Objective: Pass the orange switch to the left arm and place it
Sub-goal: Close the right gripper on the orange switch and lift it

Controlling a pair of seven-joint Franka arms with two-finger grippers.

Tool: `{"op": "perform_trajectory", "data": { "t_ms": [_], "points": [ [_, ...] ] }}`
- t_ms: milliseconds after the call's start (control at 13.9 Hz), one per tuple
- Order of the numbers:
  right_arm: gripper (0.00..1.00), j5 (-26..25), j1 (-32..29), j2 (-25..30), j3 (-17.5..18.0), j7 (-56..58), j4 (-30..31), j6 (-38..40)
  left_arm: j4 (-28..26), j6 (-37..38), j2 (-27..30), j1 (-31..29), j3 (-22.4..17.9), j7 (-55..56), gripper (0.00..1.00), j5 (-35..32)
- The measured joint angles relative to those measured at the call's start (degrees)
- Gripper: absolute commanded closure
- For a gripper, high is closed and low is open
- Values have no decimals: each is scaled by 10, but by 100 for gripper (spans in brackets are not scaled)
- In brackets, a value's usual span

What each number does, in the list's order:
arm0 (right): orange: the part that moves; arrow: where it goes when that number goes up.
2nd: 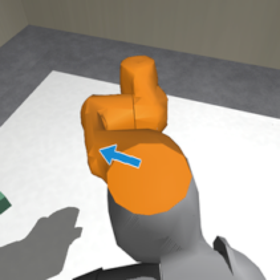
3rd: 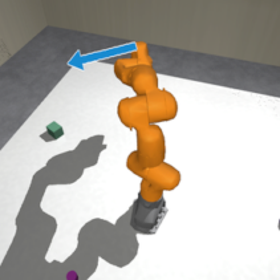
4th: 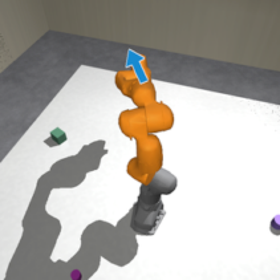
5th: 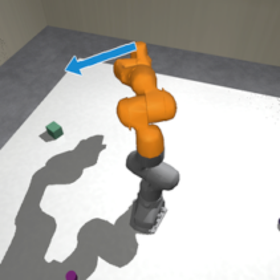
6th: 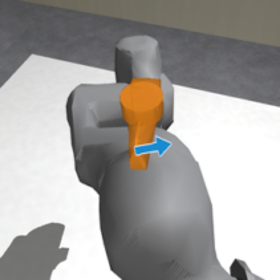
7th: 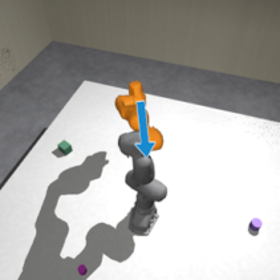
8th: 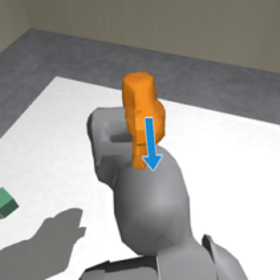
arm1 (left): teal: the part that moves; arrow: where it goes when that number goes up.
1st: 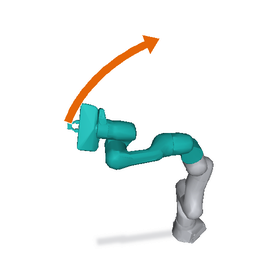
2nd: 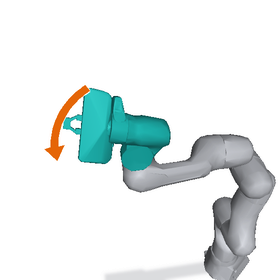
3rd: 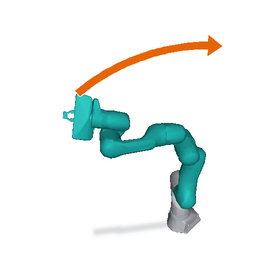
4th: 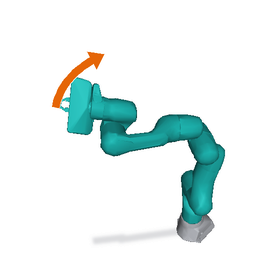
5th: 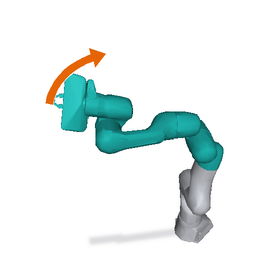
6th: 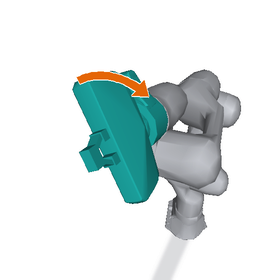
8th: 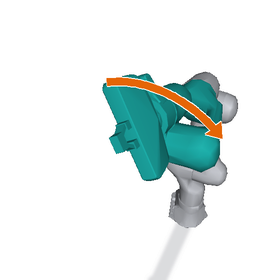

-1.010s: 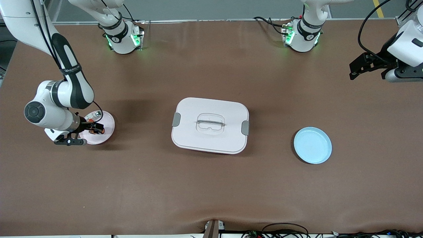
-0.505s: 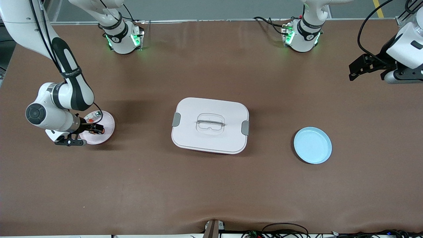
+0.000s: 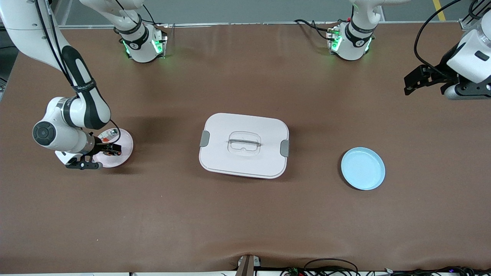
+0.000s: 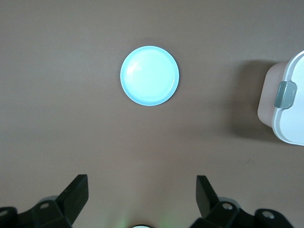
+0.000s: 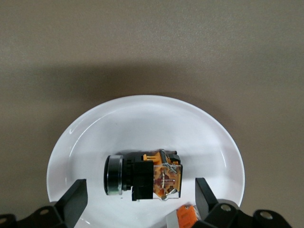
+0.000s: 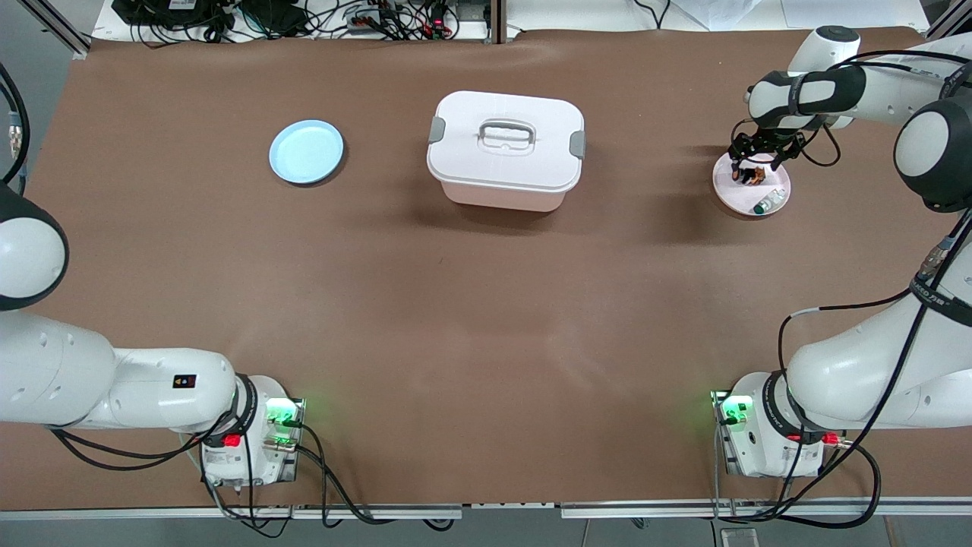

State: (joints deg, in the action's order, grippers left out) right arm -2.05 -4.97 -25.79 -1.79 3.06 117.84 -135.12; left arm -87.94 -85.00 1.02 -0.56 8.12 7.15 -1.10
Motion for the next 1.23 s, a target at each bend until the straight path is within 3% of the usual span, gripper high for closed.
{"op": "perform_trajectory", "data": {
  "t_ms": [1227],
  "points": [
    [0, 0, -3, -19, 0, 6, 7, -14, 0, -9, -1, -2, 0, 0, 0, 0]
  ]
}}
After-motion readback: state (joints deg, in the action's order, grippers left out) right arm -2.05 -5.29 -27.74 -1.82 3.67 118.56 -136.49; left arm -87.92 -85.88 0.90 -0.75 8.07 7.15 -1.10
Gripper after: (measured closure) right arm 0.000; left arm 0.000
